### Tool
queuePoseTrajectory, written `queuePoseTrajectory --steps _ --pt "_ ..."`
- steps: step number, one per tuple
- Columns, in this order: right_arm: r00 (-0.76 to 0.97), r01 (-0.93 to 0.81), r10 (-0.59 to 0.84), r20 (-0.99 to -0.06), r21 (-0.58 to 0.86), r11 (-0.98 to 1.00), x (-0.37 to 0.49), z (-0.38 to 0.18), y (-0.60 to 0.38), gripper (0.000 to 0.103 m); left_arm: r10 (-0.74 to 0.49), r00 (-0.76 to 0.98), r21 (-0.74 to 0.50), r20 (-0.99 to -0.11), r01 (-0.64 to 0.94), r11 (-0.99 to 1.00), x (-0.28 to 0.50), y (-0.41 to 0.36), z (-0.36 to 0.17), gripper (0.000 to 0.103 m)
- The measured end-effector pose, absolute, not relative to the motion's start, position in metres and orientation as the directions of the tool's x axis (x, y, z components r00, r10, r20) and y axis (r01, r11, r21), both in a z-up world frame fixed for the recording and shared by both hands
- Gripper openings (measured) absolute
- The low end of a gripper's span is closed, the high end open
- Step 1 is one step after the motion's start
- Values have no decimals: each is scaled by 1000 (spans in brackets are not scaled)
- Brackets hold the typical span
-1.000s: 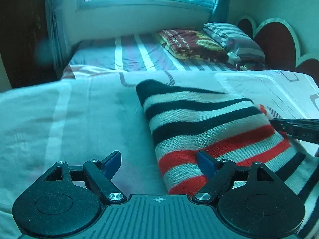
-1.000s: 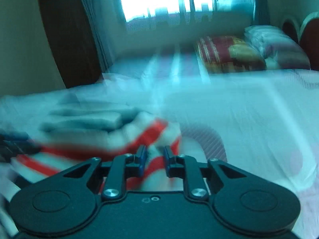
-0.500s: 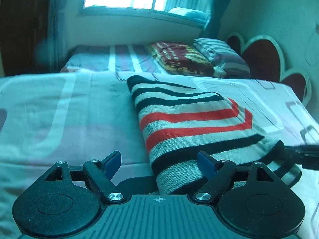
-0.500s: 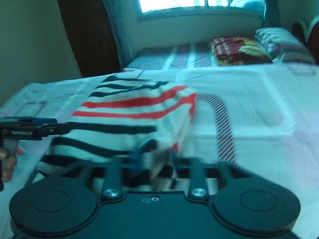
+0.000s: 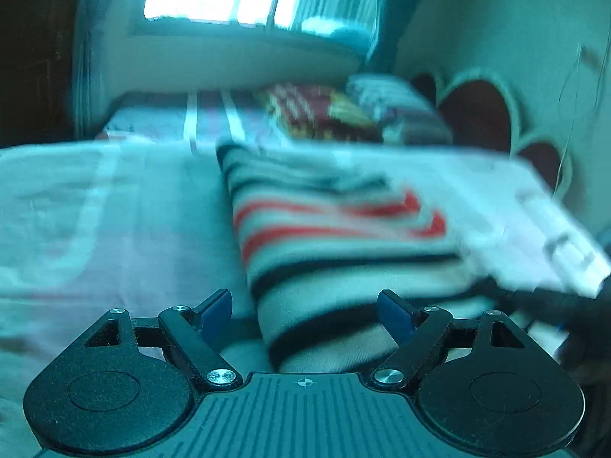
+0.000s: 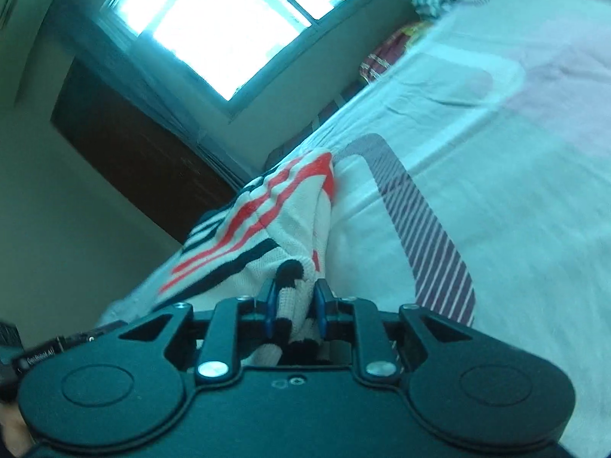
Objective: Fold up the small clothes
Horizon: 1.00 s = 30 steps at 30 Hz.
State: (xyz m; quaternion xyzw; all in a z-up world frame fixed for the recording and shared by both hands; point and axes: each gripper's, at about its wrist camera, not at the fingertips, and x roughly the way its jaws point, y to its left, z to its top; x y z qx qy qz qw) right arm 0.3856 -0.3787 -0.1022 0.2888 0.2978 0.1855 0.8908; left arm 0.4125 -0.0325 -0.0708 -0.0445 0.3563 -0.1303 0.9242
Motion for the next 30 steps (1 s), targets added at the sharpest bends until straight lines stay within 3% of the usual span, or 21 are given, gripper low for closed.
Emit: queuePoseTrajectory --steps 1,2,4,9,14,17,19,20,22,26,30 --pt "754 -161 498 -429 614 773 386 -103 -379 25 -258 702 -161 -664 203 966 413 -34 -83 96" --pt "748 -157 494 -443 605 781 387 -103 -377 28 -249 706 -183 -663 170 968 412 -30 -90 99" --pt "745 -156 489 -454 594 789 387 -101 -377 29 -270 698 -239 -663 144 960 409 -22 -92 99" --pt "729 -152 463 -504 540 828 385 -88 -370 26 -260 742 -220 -617 155 963 397 -19 -73 99" --pt "793 -222 439 -423 471 854 374 -48 -359 31 -240 728 -189 -642 153 970 399 -13 -73 99" --pt "779 -263 435 -450 396 880 378 -49 -344 22 -236 723 -186 -649 150 971 394 -15 -79 99" --pt "776 -248 370 -511 291 924 381 -59 -337 8 -243 717 -195 -653 151 969 392 -15 -83 99" --pt "777 -234 350 -523 277 932 382 -65 -338 8 -245 714 -192 -657 156 969 391 -16 -85 99" --pt "763 -215 387 -518 361 908 384 -75 -352 15 -249 706 -195 -663 157 968 390 -16 -90 99" --pt "731 -207 426 -534 421 883 388 -74 -358 18 -263 705 -217 -658 157 964 392 -12 -86 99" --pt "762 -171 443 -472 514 841 387 -55 -377 41 -281 718 -215 -636 185 959 401 -7 -69 99"
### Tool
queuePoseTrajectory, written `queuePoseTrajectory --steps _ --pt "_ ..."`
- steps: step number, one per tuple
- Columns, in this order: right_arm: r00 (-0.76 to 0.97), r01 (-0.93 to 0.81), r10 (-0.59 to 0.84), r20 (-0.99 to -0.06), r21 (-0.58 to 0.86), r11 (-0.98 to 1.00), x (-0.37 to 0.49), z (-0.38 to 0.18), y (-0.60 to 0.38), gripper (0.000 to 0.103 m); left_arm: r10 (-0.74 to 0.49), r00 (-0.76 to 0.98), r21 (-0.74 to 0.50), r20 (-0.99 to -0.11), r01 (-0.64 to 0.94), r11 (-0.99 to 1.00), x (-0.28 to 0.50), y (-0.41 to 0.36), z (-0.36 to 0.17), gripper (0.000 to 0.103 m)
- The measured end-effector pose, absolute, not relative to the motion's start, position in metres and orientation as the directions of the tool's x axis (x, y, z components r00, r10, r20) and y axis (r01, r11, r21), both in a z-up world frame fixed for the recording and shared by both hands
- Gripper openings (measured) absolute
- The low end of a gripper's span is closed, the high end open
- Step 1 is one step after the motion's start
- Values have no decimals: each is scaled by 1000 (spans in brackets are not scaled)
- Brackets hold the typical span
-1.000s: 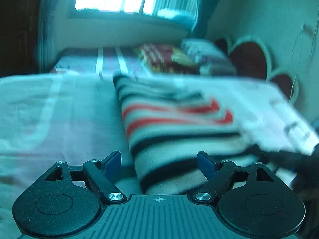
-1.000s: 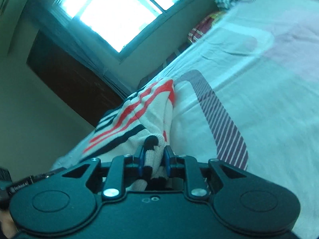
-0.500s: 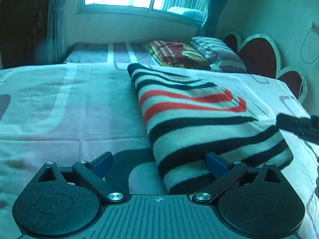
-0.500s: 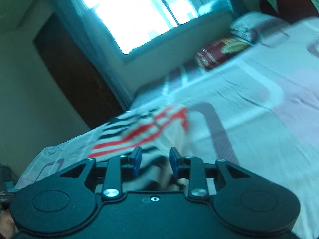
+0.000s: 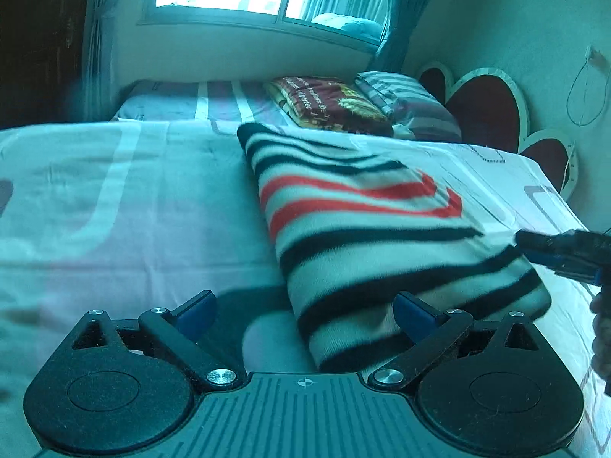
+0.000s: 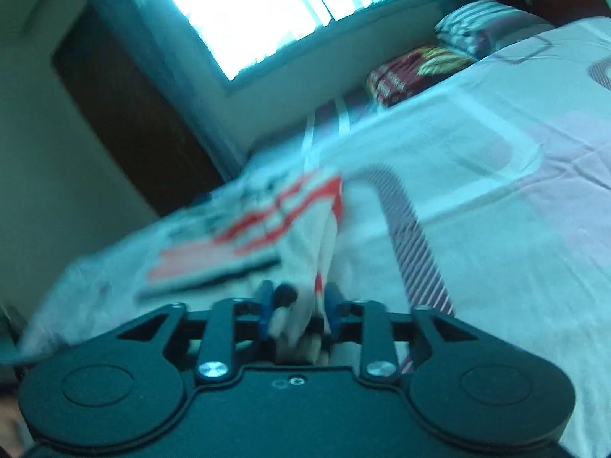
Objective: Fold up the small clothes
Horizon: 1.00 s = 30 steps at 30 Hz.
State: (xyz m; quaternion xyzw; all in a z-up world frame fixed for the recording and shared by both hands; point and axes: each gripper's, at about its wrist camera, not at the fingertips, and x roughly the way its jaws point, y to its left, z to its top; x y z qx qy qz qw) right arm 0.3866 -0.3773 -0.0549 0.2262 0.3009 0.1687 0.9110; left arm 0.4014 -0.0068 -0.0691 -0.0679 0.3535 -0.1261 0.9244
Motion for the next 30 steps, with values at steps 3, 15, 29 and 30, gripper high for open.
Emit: queuePoseTrajectory --steps 3,15,29,30 --pt "761 -177 441 -476 502 847 394 -48 -378 46 -252 722 -165 -645 190 968 413 -10 -64 99" --pt "711 -134 457 -534 535 834 421 -69 -375 74 -287 713 -171 -640 232 958 434 -14 -58 99" --pt "387 -157 724 -571 733 662 496 -93 -398 79 -675 438 -687 -594 161 709 505 20 -112 77" --pt "375 -168 725 -578 727 666 500 -92 -393 76 -672 437 -680 -598 166 714 508 17 -111 77"
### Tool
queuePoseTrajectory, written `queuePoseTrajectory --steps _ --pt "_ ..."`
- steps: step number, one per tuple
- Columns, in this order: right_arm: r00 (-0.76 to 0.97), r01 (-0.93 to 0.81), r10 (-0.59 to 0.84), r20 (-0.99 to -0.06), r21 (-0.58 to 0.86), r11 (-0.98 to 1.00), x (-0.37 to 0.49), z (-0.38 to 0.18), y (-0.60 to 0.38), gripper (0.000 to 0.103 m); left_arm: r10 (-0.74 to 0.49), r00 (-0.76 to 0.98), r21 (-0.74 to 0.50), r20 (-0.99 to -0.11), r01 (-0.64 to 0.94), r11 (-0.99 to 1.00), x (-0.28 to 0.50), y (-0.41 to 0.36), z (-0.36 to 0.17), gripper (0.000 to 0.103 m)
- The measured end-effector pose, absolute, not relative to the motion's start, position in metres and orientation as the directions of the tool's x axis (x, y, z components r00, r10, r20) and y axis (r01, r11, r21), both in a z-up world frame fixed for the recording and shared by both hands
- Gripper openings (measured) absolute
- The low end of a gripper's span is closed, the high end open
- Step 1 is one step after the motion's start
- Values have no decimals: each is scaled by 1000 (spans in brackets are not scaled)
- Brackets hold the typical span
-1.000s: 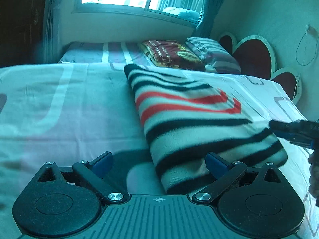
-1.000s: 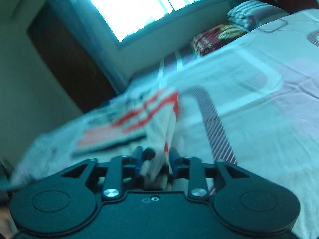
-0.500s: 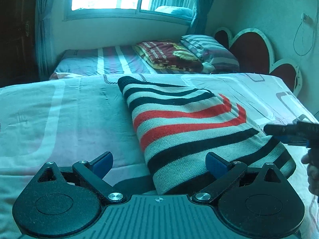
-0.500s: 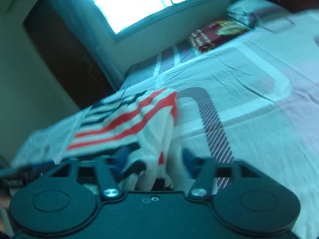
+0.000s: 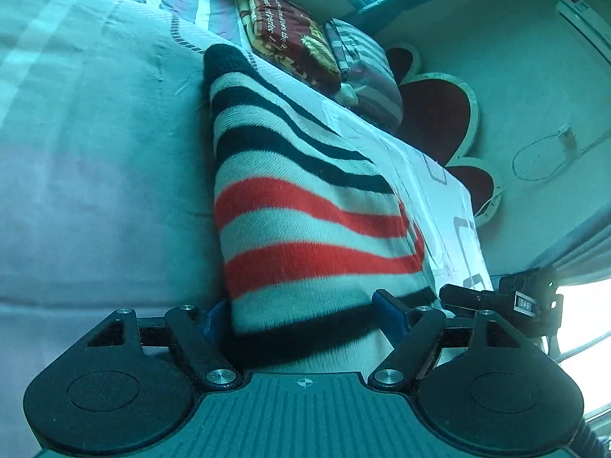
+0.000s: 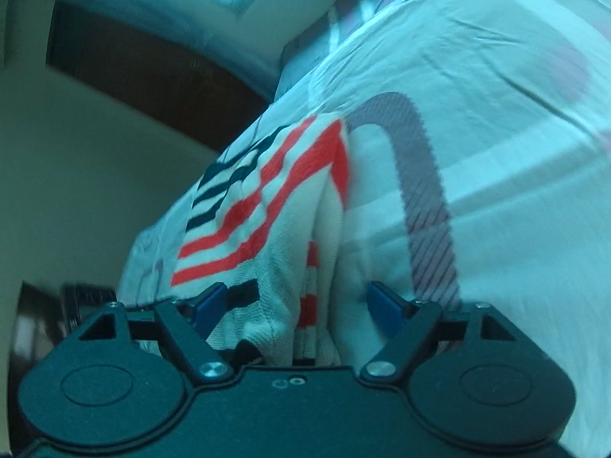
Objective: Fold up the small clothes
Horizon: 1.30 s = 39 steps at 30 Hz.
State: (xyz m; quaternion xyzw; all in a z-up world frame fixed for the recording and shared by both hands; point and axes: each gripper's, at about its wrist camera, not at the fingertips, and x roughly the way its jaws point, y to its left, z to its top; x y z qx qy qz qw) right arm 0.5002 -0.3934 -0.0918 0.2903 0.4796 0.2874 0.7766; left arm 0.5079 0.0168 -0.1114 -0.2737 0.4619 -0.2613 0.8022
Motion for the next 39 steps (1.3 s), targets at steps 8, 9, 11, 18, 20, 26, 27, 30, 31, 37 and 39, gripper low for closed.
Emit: queuePoseTrajectory --steps 8,9,11,18,20,26,27,30,31,37,39 --pt "310 -268 786 -534 744 611 513 -98 -366 60 -672 422 -665 -609 190 722 514 17 -108 72" --pt "313 -255 792 -524 757 602 513 -99 -372 56 -674 417 -663 -611 197 722 512 18 -107 72" --pt "318 -246 805 -501 776 581 514 -103 -381 53 -678 413 -665 -608 201 719 512 21 -107 72" --pt "391 -294 655 -646 587 754 517 -87 -334 46 -568 458 -501 -684 271 822 514 -12 -92 74" --pt "442 -347 553 -706 435 831 507 -72 -311 43 -489 494 -378 -719 311 872 508 -31 -78 68" --pt "516 -397 494 -700 315 862 485 -34 -278 34 -466 554 -339 -690 322 884 489 -29 -43 50" --pt "517 -408 498 -696 311 858 481 -27 -275 34 -467 562 -343 -683 318 884 483 -22 -38 50" --pt "512 -450 531 -675 316 835 470 -9 -259 34 -462 591 -351 -661 301 887 464 7 -20 50" --pt "510 -464 541 -668 316 827 466 -4 -250 34 -456 599 -345 -658 299 890 458 16 -15 50" --pt "466 -553 621 -631 340 761 447 12 -179 34 -364 639 -271 -678 243 931 408 96 11 50" --pt "435 -574 647 -626 361 735 442 8 -147 34 -315 647 -246 -695 198 949 389 127 14 50"
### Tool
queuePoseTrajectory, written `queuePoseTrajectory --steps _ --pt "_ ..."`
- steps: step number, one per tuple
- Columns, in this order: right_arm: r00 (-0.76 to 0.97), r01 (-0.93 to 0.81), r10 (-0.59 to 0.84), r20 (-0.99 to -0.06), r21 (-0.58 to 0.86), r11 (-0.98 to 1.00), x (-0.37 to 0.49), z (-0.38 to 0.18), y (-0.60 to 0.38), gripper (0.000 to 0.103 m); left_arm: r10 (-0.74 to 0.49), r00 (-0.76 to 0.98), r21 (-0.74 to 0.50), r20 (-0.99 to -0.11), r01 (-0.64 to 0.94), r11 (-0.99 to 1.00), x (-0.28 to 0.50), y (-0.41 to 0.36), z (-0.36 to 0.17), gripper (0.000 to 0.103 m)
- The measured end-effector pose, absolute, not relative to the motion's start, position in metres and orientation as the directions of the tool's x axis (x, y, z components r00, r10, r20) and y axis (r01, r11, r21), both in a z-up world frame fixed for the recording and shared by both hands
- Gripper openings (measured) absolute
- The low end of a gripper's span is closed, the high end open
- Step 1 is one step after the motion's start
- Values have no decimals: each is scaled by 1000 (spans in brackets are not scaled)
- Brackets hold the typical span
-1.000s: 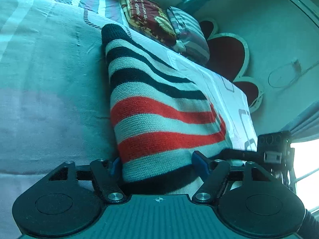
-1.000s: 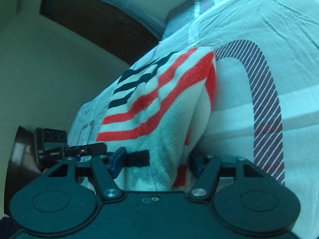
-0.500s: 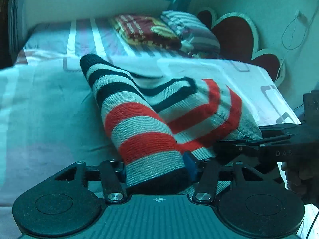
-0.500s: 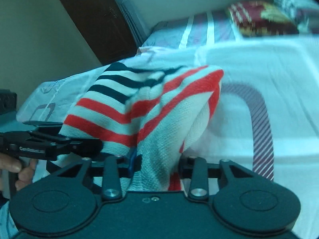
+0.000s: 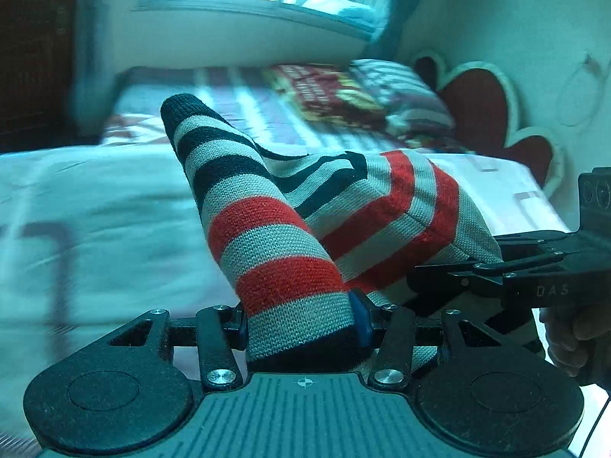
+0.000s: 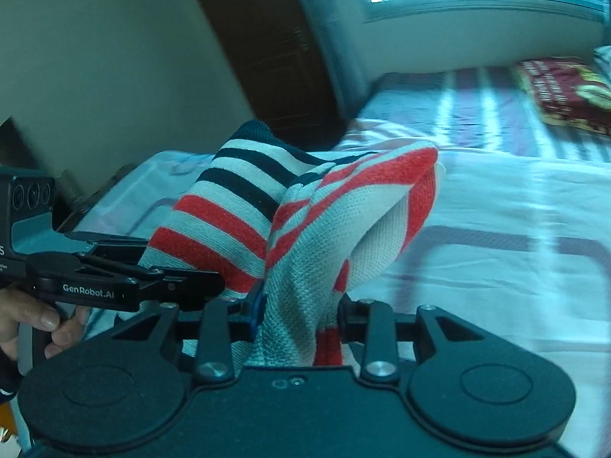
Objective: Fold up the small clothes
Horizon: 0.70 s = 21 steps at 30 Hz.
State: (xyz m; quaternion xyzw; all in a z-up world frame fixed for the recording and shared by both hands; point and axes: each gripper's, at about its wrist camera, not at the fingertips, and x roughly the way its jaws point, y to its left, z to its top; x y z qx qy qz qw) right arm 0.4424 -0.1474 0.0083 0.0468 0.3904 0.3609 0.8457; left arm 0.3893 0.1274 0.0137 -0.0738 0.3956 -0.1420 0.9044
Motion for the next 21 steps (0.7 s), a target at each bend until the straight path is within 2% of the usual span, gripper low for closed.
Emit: queuePoseTrajectory --steps 6,12,13,14,15,17,19,20,21 --pt "323 -624 714 -621 428 654 425 -15 -56 34 -203 653 -230 -729 46 972 329 213 2 50" --pt "231 -592 709 -667 481 646 410 -62 -5 33 -187 605 -300 -774 -90 950 278 278 -55 51" --pt "236 -579 683 -692 465 670 409 -75 -4 36 -190 601 -328 -776 -128 936 271 289 -68 63" --pt "232 -549 697 -679 500 670 412 -89 -11 37 -196 625 -366 -756 -154 918 260 298 -78 68" --pt "226 -501 743 -630 579 644 416 -97 -24 36 -190 651 -390 -735 -177 904 251 304 -83 79" --pt "215 -452 772 -599 640 622 421 -102 -36 35 -180 684 -423 -707 -204 883 234 311 -87 82" --pt "223 -465 754 -618 612 640 419 -94 -36 37 -145 708 -405 -692 -213 889 219 312 -83 82" --pt "238 -471 739 -631 590 656 415 -87 -37 40 -127 716 -390 -686 -215 895 212 311 -78 82" --pt "267 -476 720 -641 562 677 413 -79 -41 50 -109 729 -373 -676 -212 903 204 308 -71 82"
